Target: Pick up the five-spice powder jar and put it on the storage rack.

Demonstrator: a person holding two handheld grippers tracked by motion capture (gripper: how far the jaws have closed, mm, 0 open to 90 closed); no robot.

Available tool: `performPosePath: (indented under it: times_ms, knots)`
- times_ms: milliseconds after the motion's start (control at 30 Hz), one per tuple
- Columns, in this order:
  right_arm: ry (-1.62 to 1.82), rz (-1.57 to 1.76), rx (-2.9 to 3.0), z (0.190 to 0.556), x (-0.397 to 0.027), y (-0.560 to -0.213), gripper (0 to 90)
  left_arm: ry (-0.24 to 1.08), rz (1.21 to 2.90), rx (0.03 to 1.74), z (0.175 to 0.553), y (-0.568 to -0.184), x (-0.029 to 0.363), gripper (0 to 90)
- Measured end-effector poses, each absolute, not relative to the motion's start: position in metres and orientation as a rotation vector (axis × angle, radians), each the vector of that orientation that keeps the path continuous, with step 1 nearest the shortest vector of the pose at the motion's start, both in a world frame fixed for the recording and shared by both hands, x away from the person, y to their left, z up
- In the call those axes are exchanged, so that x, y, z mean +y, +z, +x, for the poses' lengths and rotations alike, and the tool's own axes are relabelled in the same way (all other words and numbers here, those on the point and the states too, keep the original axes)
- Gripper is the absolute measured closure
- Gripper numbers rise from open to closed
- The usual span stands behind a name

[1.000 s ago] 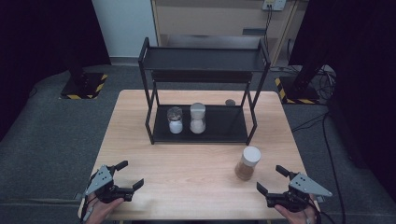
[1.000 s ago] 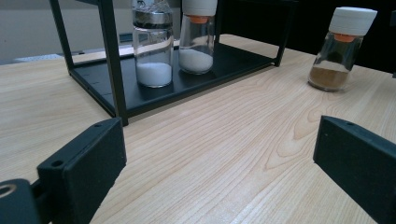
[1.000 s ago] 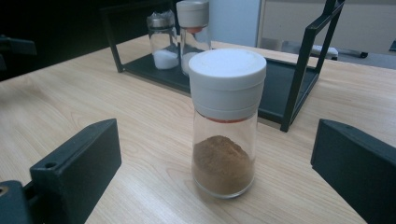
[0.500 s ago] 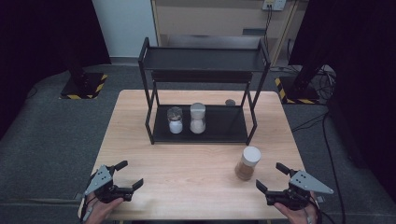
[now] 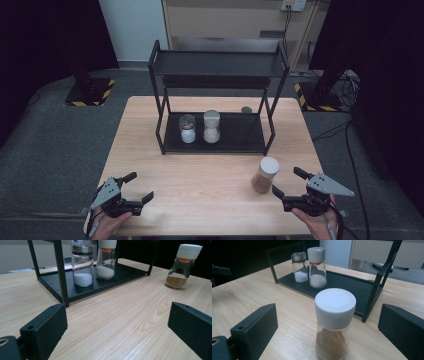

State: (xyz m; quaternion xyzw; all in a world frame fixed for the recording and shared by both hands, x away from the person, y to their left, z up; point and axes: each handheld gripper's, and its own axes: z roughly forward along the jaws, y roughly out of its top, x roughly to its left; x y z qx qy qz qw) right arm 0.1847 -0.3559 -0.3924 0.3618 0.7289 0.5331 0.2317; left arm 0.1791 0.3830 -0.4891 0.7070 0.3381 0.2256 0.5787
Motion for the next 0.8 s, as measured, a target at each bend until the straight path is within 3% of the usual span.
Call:
performPosePath:
  times_ms: [800]
  knots:
    - [1.390,1.023,2.096,0.221,-0.337,-0.385,3.9,0.526,1.652,0.791,0.179,-0.489,0.383,1.3]
